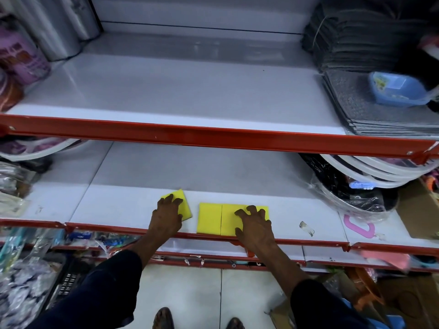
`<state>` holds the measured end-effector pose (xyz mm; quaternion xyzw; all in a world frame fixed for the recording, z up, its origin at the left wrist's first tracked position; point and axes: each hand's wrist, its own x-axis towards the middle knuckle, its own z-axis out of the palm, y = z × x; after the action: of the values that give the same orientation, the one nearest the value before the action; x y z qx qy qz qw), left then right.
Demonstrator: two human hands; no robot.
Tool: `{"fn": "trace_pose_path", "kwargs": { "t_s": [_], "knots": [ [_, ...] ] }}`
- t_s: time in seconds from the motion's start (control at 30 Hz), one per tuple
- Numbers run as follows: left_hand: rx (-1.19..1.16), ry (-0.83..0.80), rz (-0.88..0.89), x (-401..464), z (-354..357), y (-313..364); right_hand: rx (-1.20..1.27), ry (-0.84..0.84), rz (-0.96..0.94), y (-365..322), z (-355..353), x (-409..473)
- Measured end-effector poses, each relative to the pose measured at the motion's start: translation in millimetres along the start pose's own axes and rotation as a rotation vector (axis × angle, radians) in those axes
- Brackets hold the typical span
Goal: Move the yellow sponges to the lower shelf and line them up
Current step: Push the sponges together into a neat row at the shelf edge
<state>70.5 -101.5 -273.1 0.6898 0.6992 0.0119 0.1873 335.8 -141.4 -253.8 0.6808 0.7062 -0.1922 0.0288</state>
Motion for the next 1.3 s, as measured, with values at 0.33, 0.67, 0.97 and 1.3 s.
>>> {"fn": "trace_pose_path", "kwargs": {
  "t_s": [0.33, 0.67, 0.97, 1.3],
  "knots": [
    [-0.186, -0.008, 0.233, -10, 8, -6, 0.016, 0.000, 0.015, -2, 2, -1],
    [-0.155, -0.005, 0.357, -18, 2, 10, 0.011, -0.024, 0.036, -8, 2, 0],
    [-0.183, -0.070, 0.220, -24, 0, 5, 0.007, -0.038, 0.045, -9, -2, -2],
    [-0.096, -0.095, 0.215, -29, 2, 19, -0.020, -0.051, 0.055, -15, -3, -3]
  ]
}}
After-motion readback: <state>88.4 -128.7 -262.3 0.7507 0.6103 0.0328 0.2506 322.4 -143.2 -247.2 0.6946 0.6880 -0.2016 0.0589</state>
